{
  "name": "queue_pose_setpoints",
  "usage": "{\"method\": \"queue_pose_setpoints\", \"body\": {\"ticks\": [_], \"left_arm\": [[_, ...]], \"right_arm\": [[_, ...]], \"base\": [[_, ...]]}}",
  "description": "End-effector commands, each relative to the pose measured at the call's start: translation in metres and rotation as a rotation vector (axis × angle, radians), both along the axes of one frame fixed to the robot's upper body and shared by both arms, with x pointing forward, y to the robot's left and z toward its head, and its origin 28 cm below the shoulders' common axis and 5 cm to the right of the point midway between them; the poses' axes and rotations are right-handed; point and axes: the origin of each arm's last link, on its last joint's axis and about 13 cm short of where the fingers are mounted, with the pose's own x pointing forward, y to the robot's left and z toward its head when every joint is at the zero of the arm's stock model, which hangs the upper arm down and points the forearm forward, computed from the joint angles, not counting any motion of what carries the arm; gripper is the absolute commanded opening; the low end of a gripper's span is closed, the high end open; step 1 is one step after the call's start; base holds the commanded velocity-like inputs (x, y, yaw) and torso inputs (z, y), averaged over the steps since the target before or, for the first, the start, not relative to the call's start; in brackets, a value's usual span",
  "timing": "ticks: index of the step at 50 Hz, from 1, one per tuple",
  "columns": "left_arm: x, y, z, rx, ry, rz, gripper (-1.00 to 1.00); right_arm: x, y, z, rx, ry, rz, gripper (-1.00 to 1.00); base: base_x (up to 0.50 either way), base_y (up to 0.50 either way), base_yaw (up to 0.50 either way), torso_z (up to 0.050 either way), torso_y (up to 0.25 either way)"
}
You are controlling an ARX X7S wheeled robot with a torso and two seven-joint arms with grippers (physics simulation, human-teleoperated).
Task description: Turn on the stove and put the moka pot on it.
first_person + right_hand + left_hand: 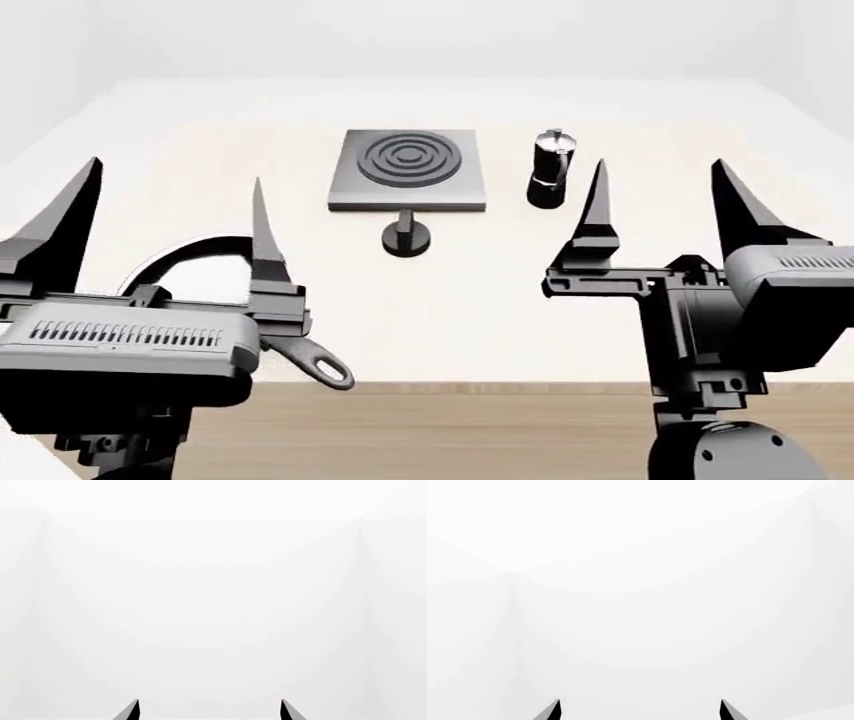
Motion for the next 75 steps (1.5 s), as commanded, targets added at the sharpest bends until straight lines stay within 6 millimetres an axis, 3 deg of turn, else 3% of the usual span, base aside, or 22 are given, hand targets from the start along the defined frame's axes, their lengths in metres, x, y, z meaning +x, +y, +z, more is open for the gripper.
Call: {"method": "queue_pose_setpoints", "body": {"ticks": [1, 26, 38, 56, 58, 61, 75], "left_arm": [[-0.001, 0.001, 0.002, 0.001, -0.002, 0.005, 1.00], [-0.001, 0.000, 0.001, -0.001, 0.001, 0.000, 1.00], [-0.001, 0.001, 0.000, 0.004, 0.010, 0.001, 1.00], [0.000, 0.001, -0.002, 0.000, 0.010, -0.004, 1.00], [0.000, 0.001, -0.002, 0.000, 0.011, -0.004, 1.00], [0.001, 0.001, -0.003, 0.000, 0.011, -0.006, 1.00], [0.000, 0.000, -0.003, 0.003, 0.013, -0.005, 1.00]], "right_arm": [[0.000, 0.000, -0.002, -0.001, 0.006, 0.005, 1.00], [0.002, 0.002, -0.005, 0.011, 0.023, 0.026, 1.00], [0.001, 0.002, -0.011, 0.007, 0.022, 0.031, 1.00], [0.000, 0.003, -0.005, 0.014, 0.019, 0.042, 1.00], [0.000, 0.003, -0.012, 0.013, 0.019, 0.043, 1.00], [0.000, 0.002, -0.004, 0.014, 0.017, 0.042, 1.00], [-0.001, 0.003, -0.006, 0.013, 0.014, 0.045, 1.00]], "base": [[0.00, 0.24, 0.00, 0.000, 0.000], [0.01, 0.08, 0.00, 0.000, 0.000], [0.29, 0.00, 0.00, 0.000, 0.000], [0.28, 0.00, 0.00, 0.000, 0.000], [0.24, 0.00, 0.00, 0.000, 0.000], [0.23, 0.00, 0.00, 0.000, 0.000], [0.20, 0.00, 0.00, 0.000, 0.000]]}}
